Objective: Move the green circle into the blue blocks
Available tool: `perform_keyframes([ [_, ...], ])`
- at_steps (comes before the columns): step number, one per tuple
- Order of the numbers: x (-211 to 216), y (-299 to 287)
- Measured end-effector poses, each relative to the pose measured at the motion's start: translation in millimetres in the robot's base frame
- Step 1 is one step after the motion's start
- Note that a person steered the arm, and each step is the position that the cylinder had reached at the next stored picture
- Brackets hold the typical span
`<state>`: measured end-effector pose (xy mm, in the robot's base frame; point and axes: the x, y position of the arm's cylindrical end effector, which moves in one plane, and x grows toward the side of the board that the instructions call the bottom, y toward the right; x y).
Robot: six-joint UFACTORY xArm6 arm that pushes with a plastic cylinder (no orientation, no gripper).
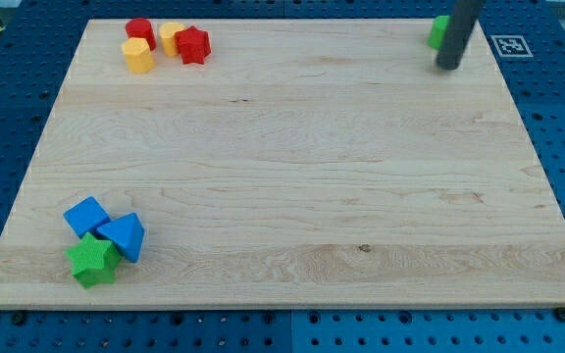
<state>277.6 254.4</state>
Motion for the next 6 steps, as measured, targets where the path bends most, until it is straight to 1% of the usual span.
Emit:
perform_keyframes([
  [1,-10.4,44.1],
  [2,-51.3,48.3],
  [3,-86.3,25.1],
  [4,-84.7,2.4],
  [6,-51.3,-14.2],
])
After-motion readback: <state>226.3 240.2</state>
